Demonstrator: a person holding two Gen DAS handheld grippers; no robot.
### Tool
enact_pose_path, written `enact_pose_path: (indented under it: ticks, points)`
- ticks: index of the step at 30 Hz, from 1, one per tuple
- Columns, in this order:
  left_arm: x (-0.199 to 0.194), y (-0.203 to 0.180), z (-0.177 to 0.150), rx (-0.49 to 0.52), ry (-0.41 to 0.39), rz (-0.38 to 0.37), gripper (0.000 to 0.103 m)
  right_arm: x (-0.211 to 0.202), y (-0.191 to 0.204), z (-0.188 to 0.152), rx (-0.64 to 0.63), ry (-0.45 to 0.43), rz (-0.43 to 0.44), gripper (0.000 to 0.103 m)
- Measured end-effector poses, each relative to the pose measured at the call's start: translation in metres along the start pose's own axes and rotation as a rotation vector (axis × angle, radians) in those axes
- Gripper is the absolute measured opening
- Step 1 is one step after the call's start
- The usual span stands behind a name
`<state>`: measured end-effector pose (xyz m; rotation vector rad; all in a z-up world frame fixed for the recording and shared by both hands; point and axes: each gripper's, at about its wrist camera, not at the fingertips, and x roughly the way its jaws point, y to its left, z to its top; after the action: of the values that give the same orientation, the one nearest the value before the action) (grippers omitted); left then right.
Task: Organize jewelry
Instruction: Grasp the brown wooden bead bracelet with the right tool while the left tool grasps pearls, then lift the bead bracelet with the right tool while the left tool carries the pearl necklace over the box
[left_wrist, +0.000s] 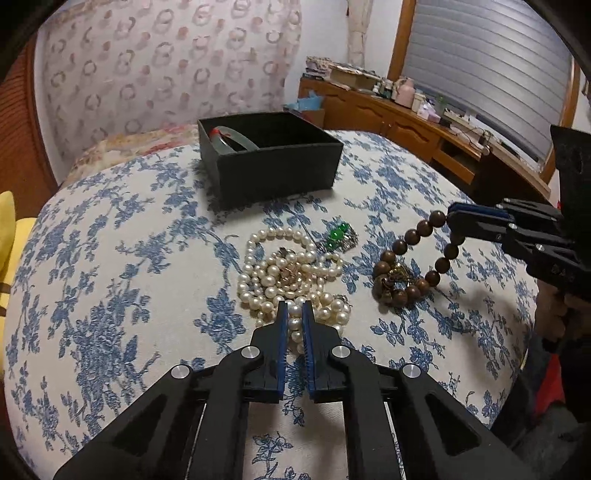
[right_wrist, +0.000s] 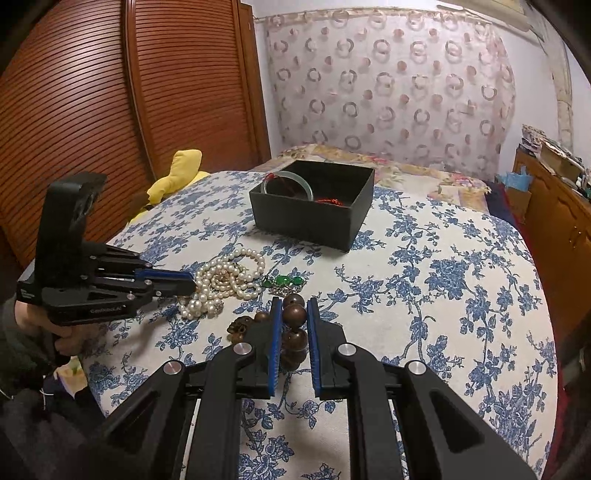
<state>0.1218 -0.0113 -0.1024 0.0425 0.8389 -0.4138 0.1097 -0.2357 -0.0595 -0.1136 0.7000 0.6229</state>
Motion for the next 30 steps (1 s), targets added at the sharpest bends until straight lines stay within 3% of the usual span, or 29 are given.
enact_pose_path:
  ticks: [10, 30]
  points:
    - [-0.04, 0.004, 0.025, -0.029, -0.134, -0.022, 0.007, -0.012, 0.01, 0.02, -0.04, -0.038, 0.015, 0.015]
    - [-0.104, 0.002, 0.111, 0.004, -0.32, 0.029, 0.007, -0.04, 0.024, 0.091, -0.15, -0.149, -0.019, 0.015]
